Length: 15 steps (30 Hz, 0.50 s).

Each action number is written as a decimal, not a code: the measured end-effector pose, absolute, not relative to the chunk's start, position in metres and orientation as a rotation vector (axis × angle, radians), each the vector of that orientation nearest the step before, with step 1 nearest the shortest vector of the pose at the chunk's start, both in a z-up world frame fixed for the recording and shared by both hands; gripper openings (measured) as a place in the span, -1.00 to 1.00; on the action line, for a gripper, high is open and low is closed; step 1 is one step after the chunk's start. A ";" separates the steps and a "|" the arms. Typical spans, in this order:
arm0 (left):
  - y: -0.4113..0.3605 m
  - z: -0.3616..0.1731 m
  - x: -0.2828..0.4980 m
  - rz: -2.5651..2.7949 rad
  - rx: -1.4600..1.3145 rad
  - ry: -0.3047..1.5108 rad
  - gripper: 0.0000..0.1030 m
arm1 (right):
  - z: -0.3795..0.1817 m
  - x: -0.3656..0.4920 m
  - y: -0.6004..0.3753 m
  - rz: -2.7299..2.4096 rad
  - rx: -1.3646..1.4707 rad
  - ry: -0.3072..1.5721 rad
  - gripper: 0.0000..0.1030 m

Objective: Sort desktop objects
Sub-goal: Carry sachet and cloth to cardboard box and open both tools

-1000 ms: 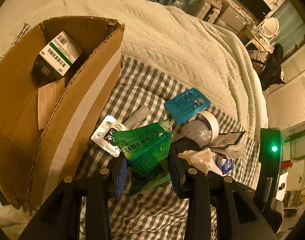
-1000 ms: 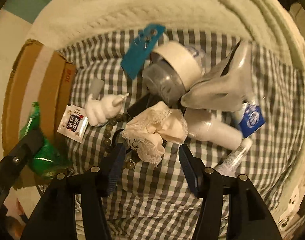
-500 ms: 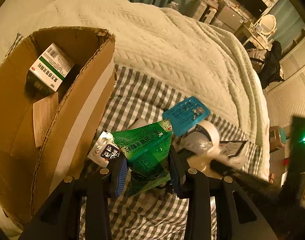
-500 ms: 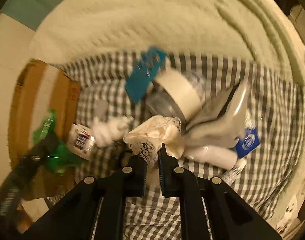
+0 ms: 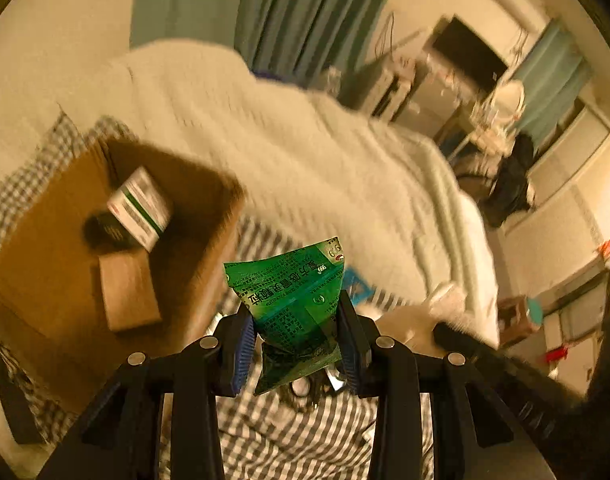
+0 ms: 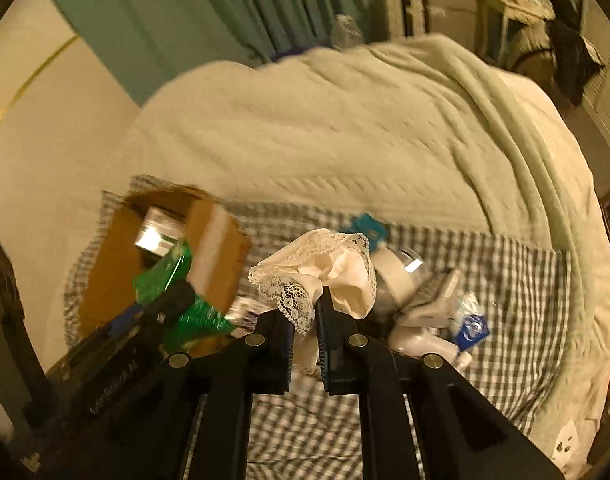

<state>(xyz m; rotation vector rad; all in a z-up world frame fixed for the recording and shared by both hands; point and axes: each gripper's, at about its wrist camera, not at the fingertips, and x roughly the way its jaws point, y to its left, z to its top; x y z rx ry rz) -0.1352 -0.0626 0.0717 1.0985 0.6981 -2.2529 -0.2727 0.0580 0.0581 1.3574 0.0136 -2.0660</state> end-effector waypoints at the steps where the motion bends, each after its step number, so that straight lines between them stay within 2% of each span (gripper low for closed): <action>1: -0.069 0.084 -0.129 -2.255 1.076 0.685 -0.27 | 0.066 -0.265 0.051 -2.058 1.325 0.007 -0.82; 7: -0.109 0.116 -0.093 -2.190 1.041 0.557 -0.27 | 0.089 -0.215 -0.005 -1.952 1.199 0.047 -0.82; 10: -0.132 0.110 -0.075 -2.107 1.043 0.514 -0.27 | 0.085 -0.198 -0.035 -1.902 1.178 0.065 -0.82; 15: -0.163 0.092 -0.054 -1.983 1.092 0.565 -0.27 | 0.078 -0.184 -0.062 -1.843 1.177 0.056 -0.82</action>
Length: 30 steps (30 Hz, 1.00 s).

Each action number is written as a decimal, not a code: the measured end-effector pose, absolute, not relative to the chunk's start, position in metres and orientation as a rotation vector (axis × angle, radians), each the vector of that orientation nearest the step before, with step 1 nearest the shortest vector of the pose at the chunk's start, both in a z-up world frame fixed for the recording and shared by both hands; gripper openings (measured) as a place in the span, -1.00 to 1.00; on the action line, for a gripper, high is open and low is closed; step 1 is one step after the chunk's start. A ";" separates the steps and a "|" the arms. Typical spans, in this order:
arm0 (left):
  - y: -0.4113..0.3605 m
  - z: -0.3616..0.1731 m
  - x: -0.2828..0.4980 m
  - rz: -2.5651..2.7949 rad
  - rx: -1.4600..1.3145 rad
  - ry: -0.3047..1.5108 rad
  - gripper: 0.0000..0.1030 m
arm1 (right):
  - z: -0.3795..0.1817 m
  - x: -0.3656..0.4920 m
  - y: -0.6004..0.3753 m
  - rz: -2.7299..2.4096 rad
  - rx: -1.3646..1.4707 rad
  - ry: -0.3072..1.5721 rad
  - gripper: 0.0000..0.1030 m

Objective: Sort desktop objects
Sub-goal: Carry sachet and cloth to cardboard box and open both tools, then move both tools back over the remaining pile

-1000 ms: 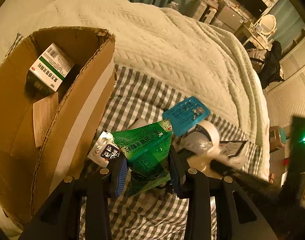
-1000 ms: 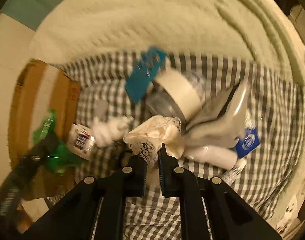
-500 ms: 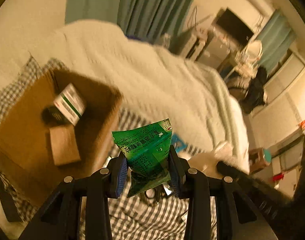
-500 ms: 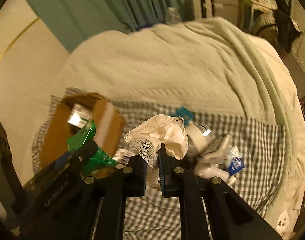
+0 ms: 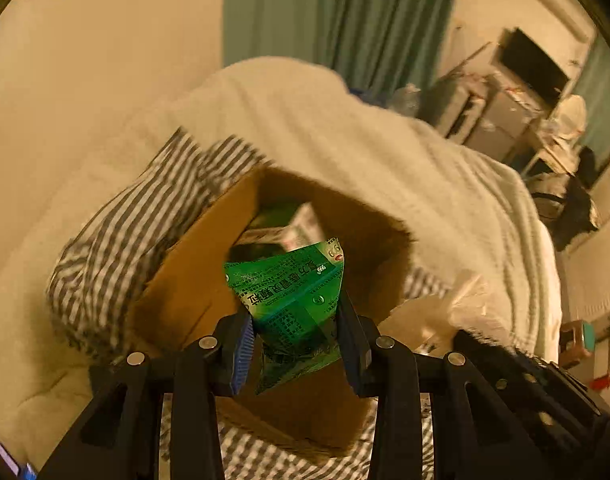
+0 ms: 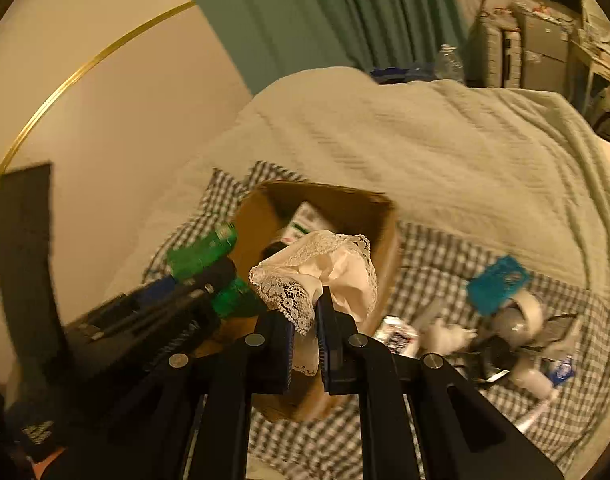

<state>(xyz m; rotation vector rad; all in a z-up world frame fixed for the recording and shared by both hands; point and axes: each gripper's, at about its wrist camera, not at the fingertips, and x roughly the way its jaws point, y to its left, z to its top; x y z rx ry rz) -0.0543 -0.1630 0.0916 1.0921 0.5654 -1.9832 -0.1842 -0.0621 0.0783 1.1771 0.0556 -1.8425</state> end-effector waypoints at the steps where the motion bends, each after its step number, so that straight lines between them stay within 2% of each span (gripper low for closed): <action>1: -0.168 0.092 -0.051 -1.961 1.086 0.581 -0.22 | 0.077 -0.184 -0.066 -1.835 1.177 0.049 -0.81; 2: -0.172 0.093 -0.048 -1.938 1.079 0.593 -0.08 | 0.076 -0.185 -0.066 -1.829 1.179 0.043 -0.75; 3: -0.174 0.094 -0.044 -1.927 1.075 0.603 0.06 | 0.076 -0.184 -0.067 -1.829 1.181 0.040 -0.50; 4: -0.176 0.094 -0.044 -1.914 1.075 0.613 0.34 | 0.076 -0.185 -0.067 -1.836 1.180 0.038 -0.33; 5: -0.175 0.095 -0.043 -1.911 1.072 0.612 0.48 | 0.076 -0.186 -0.065 -1.840 1.179 0.037 -0.32; 8: -0.172 0.097 -0.050 -1.915 1.072 0.586 0.57 | 0.079 -0.193 -0.056 -1.857 1.177 0.036 -0.32; 14: -0.146 0.095 -0.071 -1.982 1.098 0.581 0.57 | 0.082 -0.217 -0.015 -1.953 1.216 0.027 -0.31; 22: -0.068 0.079 -0.106 -2.120 1.206 0.472 0.57 | 0.073 -0.254 0.079 -2.116 1.325 -0.039 -0.27; 25: -0.041 0.065 -0.117 -2.140 1.251 0.461 0.57 | 0.069 -0.260 0.105 -2.166 1.352 -0.037 -0.11; 30: -0.008 0.039 -0.133 -2.160 1.326 0.419 0.58 | 0.055 -0.266 0.143 -2.188 1.409 -0.037 -0.10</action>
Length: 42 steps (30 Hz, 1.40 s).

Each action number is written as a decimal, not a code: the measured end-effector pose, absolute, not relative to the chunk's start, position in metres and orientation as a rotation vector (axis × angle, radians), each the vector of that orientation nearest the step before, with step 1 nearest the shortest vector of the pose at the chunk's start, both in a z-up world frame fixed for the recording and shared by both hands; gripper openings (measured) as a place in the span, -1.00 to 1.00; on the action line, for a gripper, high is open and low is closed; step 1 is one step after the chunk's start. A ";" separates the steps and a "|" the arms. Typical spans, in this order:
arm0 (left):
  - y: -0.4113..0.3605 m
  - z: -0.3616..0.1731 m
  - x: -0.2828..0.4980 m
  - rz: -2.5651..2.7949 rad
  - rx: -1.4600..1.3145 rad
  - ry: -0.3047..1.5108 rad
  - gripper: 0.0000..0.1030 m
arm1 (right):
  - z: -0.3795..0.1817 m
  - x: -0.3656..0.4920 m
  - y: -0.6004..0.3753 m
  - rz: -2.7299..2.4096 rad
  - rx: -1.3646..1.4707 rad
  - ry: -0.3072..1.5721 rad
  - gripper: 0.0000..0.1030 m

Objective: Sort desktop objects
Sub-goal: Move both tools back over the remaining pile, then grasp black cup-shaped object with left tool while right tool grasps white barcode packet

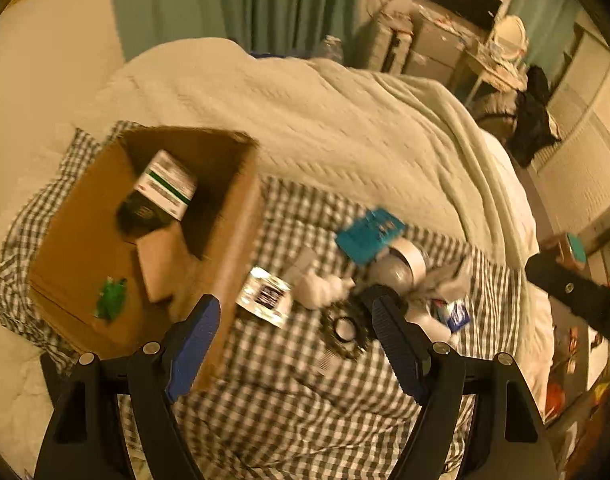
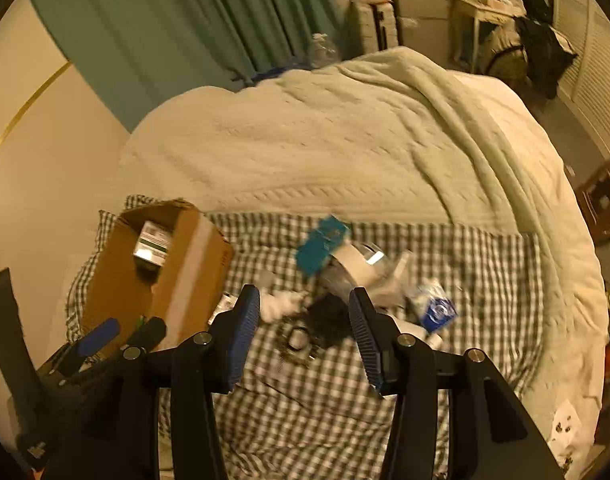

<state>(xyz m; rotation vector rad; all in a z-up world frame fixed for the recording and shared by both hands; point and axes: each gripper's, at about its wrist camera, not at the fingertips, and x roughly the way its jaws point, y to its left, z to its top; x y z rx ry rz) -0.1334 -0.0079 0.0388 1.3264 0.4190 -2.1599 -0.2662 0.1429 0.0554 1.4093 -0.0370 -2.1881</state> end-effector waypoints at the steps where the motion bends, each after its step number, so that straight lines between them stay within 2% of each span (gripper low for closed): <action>1: -0.003 0.032 -0.137 -2.162 1.341 0.420 0.58 | 0.053 -0.267 0.147 -2.194 1.416 -0.031 -0.10; 8: 0.015 -0.002 -0.161 -2.133 1.449 0.368 0.58 | 0.024 -0.281 0.169 -2.179 1.492 0.014 -0.07; 14: 0.011 -0.028 -0.181 -2.097 1.494 0.399 0.58 | -0.011 -0.308 0.175 -2.140 1.604 -0.112 -0.07; 21: 0.013 -0.067 -0.209 -2.133 1.571 0.386 0.58 | -0.055 -0.345 0.163 -2.107 1.727 -0.159 -0.06; 27: 0.023 -0.105 -0.229 -2.157 1.714 0.305 0.58 | -0.085 -0.367 0.157 -2.053 1.826 -0.253 -0.03; 37: 0.012 -0.140 -0.255 -2.050 1.762 0.530 0.58 | -0.131 -0.387 0.151 -1.944 1.980 -0.228 -0.04; 38: 0.013 -0.144 -0.257 -2.032 1.775 0.536 0.58 | -0.133 -0.388 0.152 -1.941 1.983 -0.219 -0.06; 40: 0.013 -0.151 -0.260 -2.015 1.790 0.579 0.58 | -0.132 -0.391 0.160 -1.983 1.982 -0.217 -0.46; 42: 0.012 -0.156 -0.262 -2.003 1.798 0.627 0.58 | -0.131 -0.393 0.166 -1.993 1.968 -0.228 -0.58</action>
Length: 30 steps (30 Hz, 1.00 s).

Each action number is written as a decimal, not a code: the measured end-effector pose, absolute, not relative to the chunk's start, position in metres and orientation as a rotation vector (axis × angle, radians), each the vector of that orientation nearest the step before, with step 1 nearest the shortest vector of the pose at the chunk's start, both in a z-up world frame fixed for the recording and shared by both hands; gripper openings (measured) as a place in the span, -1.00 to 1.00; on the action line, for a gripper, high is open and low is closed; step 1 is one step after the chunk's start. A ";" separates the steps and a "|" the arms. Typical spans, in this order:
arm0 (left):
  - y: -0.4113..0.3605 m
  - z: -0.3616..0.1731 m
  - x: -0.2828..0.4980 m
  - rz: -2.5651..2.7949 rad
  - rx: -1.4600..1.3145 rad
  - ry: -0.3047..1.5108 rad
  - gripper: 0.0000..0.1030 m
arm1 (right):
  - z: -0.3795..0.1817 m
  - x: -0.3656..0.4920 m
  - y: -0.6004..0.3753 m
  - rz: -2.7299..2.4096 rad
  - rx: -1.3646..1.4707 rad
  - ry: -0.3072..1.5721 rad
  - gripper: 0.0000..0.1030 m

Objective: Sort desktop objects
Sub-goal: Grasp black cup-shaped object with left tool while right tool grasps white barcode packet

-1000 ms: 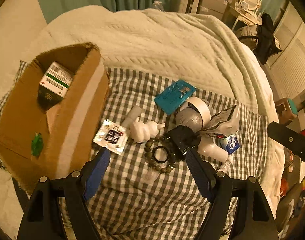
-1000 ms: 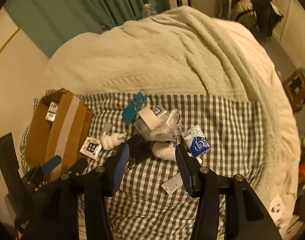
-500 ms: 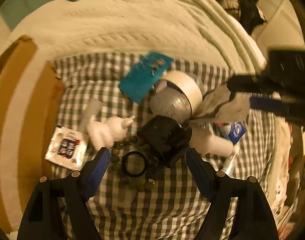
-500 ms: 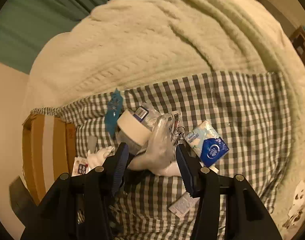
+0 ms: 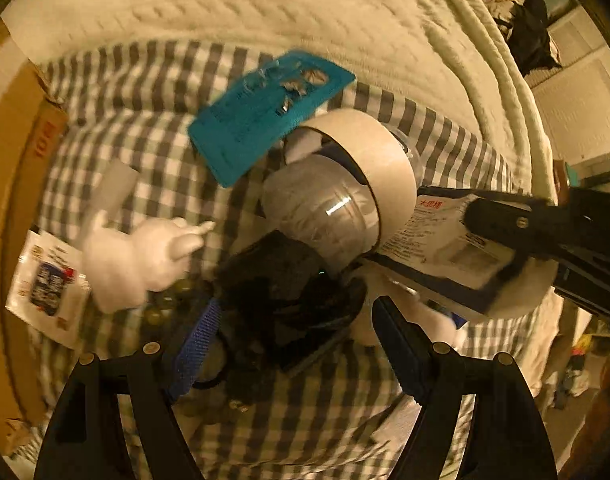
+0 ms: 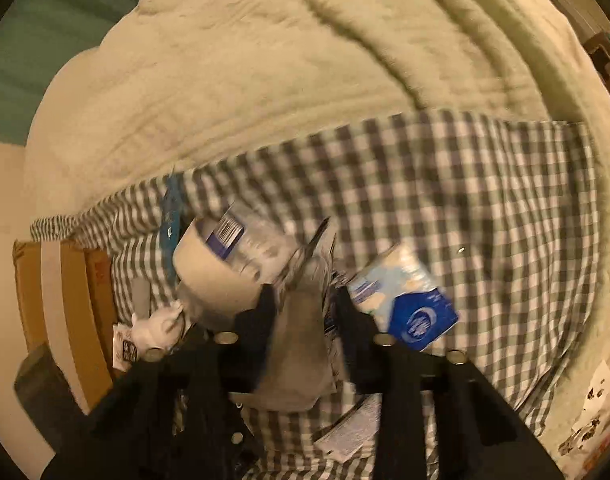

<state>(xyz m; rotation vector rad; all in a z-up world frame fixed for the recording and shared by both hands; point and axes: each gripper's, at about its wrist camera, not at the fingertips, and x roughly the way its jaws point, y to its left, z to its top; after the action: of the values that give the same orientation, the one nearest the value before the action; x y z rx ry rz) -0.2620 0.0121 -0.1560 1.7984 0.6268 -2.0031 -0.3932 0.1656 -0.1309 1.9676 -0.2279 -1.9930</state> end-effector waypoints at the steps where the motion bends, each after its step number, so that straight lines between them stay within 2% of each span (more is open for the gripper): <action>1: 0.012 -0.157 -0.263 -1.997 1.796 0.635 0.58 | -0.129 -0.394 0.169 -2.006 1.961 -0.219 -0.66; 3: 0.013 -0.157 -0.264 -2.000 1.792 0.624 0.57 | -0.127 -0.394 0.173 -2.019 1.953 -0.206 -0.68; 4: 0.014 -0.157 -0.265 -2.002 1.794 0.608 0.51 | -0.127 -0.396 0.175 -2.018 1.956 -0.205 -0.69; 6: 0.014 -0.156 -0.264 -1.984 1.793 0.571 0.17 | -0.129 -0.397 0.173 -2.012 1.961 -0.197 -0.71; 11: 0.006 -0.153 -0.252 -1.964 1.799 0.711 0.03 | -0.118 -0.392 0.175 -2.024 1.938 -0.179 -0.73; 14: 0.002 -0.146 -0.244 -1.950 1.783 0.783 0.01 | -0.103 -0.393 0.175 -2.054 1.893 -0.154 -0.73; 25: 0.004 -0.079 -0.227 -2.088 1.679 0.728 0.01 | -0.051 -0.369 0.188 -2.093 1.768 -0.170 -0.73; 30: 0.006 -0.045 -0.215 -2.154 1.591 0.766 0.00 | -0.027 -0.351 0.183 -2.121 1.700 -0.156 -0.73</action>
<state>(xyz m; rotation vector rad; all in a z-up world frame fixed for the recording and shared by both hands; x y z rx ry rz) -0.2154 0.0060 -0.0450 1.5908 0.7661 -2.1542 -0.3514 0.1832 -0.0265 1.7003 -0.1562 -2.1207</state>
